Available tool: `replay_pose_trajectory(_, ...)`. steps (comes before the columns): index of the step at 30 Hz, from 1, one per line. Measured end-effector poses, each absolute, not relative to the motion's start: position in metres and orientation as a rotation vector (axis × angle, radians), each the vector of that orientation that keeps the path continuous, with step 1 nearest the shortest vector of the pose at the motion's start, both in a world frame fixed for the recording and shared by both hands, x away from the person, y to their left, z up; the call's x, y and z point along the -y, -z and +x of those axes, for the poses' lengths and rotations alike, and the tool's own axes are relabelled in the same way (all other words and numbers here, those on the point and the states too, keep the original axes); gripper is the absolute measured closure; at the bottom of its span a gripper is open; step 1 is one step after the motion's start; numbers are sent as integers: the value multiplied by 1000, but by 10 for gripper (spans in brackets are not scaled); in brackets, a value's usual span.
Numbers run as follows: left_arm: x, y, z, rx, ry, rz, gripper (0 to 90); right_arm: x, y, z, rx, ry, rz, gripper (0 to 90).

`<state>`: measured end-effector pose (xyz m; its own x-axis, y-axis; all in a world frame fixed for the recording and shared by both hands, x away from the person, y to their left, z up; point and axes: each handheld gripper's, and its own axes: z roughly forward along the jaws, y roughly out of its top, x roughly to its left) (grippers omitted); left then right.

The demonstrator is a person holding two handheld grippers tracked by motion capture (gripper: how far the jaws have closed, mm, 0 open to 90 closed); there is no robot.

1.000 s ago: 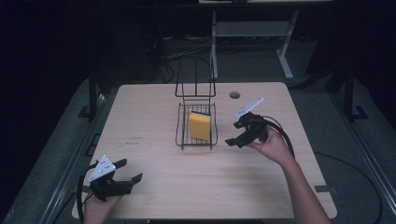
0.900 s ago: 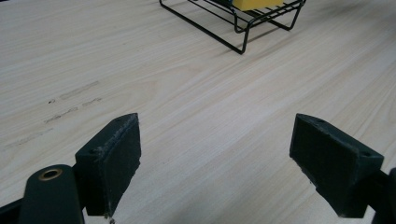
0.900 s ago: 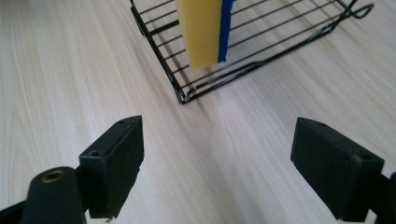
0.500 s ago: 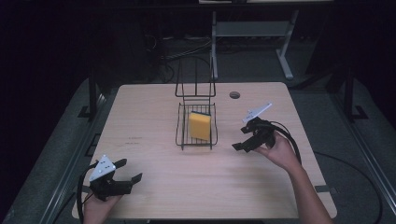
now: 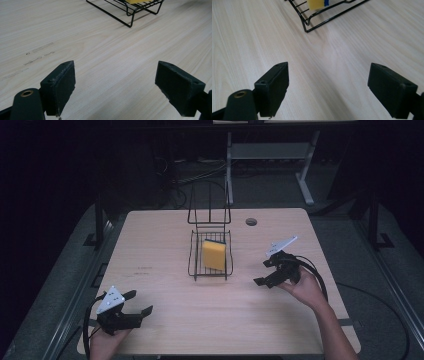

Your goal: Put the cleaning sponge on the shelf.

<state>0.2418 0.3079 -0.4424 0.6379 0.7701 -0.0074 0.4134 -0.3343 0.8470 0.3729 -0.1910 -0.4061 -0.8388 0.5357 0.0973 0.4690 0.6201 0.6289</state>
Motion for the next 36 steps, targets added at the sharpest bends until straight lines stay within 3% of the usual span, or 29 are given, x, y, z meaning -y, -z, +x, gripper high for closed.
replay_pose_trajectory(36, -308, 443, 242, -934, -505, 1975, 159, 223, 431, 345, -2721, -1016, 951, 157)
